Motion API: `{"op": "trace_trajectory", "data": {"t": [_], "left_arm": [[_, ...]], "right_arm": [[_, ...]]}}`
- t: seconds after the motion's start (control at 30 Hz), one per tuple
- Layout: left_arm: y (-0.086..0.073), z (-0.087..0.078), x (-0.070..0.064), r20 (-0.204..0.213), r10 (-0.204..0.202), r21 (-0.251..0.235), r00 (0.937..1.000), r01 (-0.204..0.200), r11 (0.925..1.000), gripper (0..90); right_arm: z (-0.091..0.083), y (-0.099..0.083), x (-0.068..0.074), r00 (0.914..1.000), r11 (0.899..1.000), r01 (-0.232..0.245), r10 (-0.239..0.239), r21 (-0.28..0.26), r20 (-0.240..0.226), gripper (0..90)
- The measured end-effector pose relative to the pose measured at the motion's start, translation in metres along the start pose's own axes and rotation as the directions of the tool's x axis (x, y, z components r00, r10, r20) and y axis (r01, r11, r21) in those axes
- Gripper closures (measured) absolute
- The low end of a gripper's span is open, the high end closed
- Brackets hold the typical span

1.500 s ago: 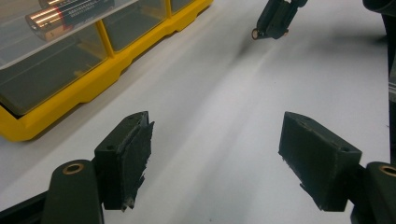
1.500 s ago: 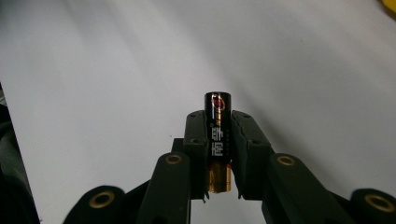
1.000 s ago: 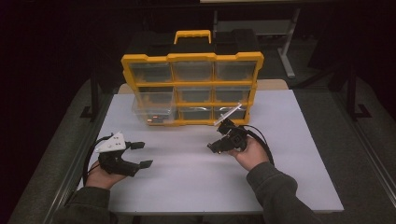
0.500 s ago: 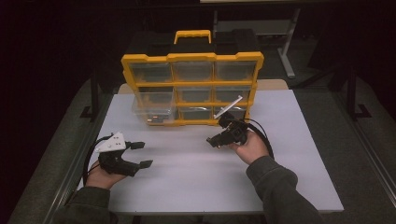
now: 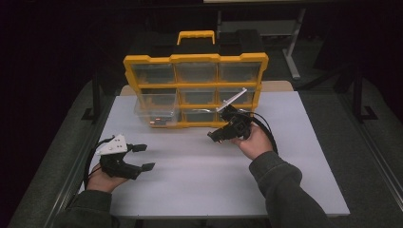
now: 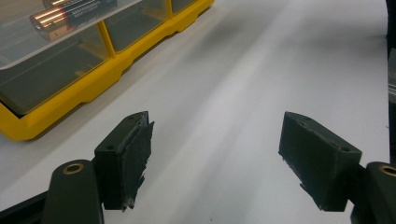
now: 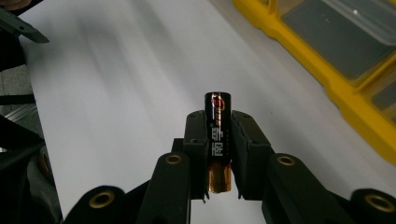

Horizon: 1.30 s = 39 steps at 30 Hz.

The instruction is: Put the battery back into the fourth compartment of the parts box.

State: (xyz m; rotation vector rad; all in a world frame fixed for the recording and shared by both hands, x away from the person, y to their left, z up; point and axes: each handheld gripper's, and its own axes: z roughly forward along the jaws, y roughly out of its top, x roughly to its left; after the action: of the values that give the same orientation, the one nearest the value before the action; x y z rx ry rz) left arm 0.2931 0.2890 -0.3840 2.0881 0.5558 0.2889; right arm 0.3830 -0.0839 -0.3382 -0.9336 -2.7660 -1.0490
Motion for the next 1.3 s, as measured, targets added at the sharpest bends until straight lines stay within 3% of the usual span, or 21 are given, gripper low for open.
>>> {"op": "trace_trajectory", "data": {"t": [0.73, 1.3], "left_arm": [[0.0, 0.0, 0.0, -0.003, 0.003, -0.003, 1.0, -0.003, 1.0, 24.6], [0.0, -0.001, 0.0, -0.003, -0.003, -0.006, 1.0, 0.003, 1.0, 24.4]], "right_arm": [[-0.017, 0.034, 0.005, 0.9993, 0.999, 0.037, -0.037, -0.02, 0.004, 75.9], [-0.024, 0.062, 0.009, 0.9953, 0.995, 0.094, -0.093, -0.018, 0.027, 75.9]]}}
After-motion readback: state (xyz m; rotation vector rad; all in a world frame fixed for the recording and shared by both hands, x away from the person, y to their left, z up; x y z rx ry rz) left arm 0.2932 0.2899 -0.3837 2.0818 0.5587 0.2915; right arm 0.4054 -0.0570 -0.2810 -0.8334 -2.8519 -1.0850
